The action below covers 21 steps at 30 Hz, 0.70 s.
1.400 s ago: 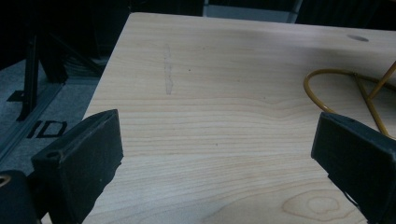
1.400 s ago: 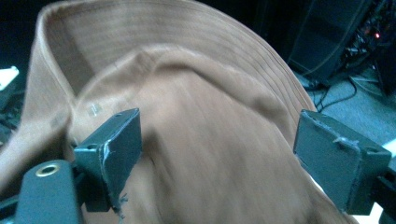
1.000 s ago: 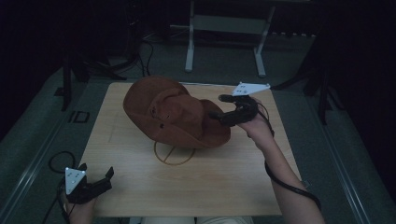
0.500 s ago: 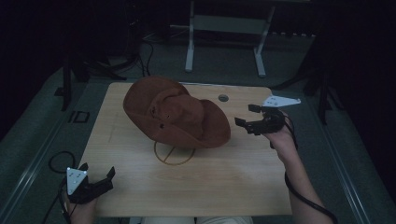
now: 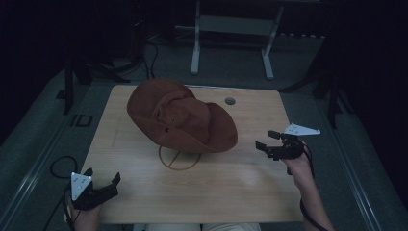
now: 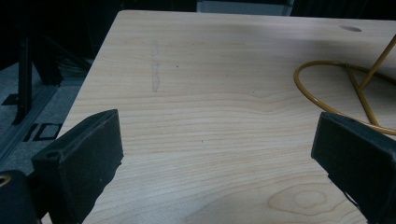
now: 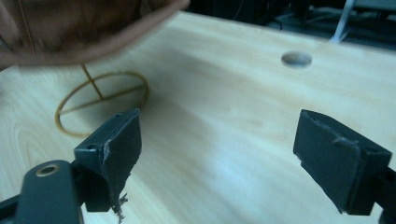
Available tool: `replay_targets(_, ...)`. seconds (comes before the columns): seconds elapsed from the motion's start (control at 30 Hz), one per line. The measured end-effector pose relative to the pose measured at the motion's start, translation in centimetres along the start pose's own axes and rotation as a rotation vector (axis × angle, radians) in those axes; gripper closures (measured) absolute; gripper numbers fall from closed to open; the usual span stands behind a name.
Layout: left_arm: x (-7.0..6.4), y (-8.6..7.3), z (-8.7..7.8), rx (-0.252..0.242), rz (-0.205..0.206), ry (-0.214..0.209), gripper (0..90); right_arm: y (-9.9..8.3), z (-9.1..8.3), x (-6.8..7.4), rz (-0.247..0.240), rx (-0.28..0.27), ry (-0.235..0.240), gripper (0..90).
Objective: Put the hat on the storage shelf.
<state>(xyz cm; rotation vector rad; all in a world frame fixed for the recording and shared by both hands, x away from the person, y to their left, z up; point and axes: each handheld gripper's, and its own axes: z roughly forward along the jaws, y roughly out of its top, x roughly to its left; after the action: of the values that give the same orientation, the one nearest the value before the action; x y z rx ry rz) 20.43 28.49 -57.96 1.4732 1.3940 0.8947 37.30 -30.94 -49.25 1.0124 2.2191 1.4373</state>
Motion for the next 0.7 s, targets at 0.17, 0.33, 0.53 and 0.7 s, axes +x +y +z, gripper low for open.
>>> replay_targets(0.17, -0.1, 0.0, 0.0, 0.003, 0.001, 0.0, 2.6, -3.1, 0.3, 0.1, -0.01, 0.038, 0.004, 15.1)
replay_targets(0.33, -0.1, 0.0, 0.1, 0.002, 0.0, -0.003, 2.6, -5.9, 0.7, 0.7, -0.003, 0.053, 0.029, 14.7)
replay_targets(0.53, 0.0, 0.0, 0.1, 0.004, 0.001, 0.0, 2.6, -8.0, 0.6, 1.6, -0.023, 0.078, 0.049, 14.0)
replay_targets(0.7, -0.1, -0.1, 0.1, 0.004, 0.003, -0.002, 2.6, -8.7, -0.3, 2.4, -0.048, 0.08, 0.027, 14.6)
